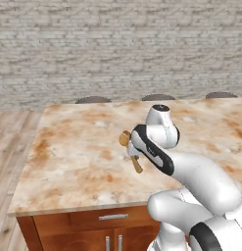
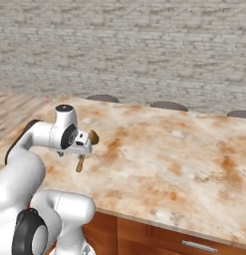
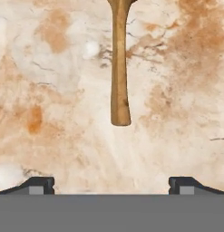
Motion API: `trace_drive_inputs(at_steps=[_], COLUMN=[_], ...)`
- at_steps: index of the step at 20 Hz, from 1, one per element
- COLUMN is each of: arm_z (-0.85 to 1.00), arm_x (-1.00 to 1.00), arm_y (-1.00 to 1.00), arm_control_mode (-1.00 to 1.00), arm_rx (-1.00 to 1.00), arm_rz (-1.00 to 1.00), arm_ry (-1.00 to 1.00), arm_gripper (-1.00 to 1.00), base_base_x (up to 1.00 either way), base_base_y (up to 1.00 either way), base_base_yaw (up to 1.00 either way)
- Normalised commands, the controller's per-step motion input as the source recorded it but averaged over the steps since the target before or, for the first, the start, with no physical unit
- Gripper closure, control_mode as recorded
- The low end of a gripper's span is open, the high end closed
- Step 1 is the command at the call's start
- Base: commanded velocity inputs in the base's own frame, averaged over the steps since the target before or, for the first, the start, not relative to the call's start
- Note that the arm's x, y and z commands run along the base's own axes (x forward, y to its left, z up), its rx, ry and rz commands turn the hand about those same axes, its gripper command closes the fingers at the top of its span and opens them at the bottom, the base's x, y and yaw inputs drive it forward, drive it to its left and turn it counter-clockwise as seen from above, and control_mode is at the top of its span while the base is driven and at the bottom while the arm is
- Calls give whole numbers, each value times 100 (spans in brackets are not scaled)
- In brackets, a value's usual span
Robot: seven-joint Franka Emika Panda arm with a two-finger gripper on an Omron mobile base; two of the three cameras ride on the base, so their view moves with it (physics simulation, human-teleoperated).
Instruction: Organize the utensils by type. Pick up the wooden spoons from the counter and place them in the open cabinet. Then pick up the metallic utensils from the counter and place them in the open drawer.
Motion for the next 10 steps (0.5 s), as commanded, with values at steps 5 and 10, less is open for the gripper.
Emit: trace_drive_inputs(at_steps=[5, 10], arm_z=[-48, -44], arm_x=[38, 25], arm_y=[1, 0], arm_control_mode=[-100, -100], arm_rx=[0, 0], arm_rz=[0, 0], arm_ry=[0, 0], arm_gripper=[-100, -100], base_base_x=[0, 0], base_base_y=[0, 0], base_base_yaw=[0, 0])
